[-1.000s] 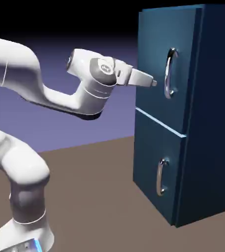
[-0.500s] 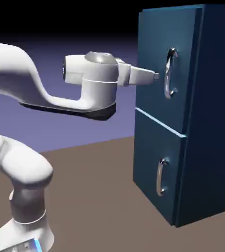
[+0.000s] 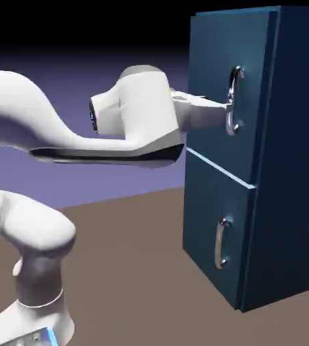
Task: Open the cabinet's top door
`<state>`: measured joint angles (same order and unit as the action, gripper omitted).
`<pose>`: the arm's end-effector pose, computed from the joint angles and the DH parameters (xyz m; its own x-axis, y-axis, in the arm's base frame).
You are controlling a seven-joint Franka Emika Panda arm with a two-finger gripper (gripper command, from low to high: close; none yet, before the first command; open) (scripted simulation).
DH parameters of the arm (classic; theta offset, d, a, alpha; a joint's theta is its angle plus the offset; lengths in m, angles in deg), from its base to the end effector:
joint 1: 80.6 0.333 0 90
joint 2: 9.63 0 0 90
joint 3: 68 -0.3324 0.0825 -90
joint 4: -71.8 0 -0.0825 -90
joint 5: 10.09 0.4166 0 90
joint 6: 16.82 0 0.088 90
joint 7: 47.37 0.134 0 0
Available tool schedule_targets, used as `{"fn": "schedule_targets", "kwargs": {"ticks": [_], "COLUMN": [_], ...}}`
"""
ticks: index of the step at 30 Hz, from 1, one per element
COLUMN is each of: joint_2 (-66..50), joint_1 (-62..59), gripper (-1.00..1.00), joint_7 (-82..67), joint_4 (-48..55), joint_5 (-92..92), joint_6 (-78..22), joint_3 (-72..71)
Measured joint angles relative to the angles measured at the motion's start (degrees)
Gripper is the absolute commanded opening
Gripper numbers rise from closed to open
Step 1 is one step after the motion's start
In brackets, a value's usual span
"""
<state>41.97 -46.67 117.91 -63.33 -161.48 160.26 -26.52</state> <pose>0.3957 -0.0835 0.6033 0.0440 -0.7075 0.7054 0.0432 -0.7041 -0.7088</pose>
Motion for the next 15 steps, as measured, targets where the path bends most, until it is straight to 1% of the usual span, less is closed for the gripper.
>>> {"fn": "schedule_targets", "kwargs": {"ticks": [2,3,5,15], "joint_2": [-2.4,-3.2,-3.2,-1.8], "joint_1": [4.2,5.5,5.5,-15.2], "gripper": [0.0,-1.0,-1.0,-1.0], "joint_7": [0.5,0.7,0.7,0.7], "joint_4": [2.5,3.3,3.3,-6.0], "joint_5": [-1.0,-1.3,-1.3,9.6], "joint_6": [-1.6,-2.2,-2.2,-5.8], "joint_3": [2.4,3.2,3.2,-13.6]}}
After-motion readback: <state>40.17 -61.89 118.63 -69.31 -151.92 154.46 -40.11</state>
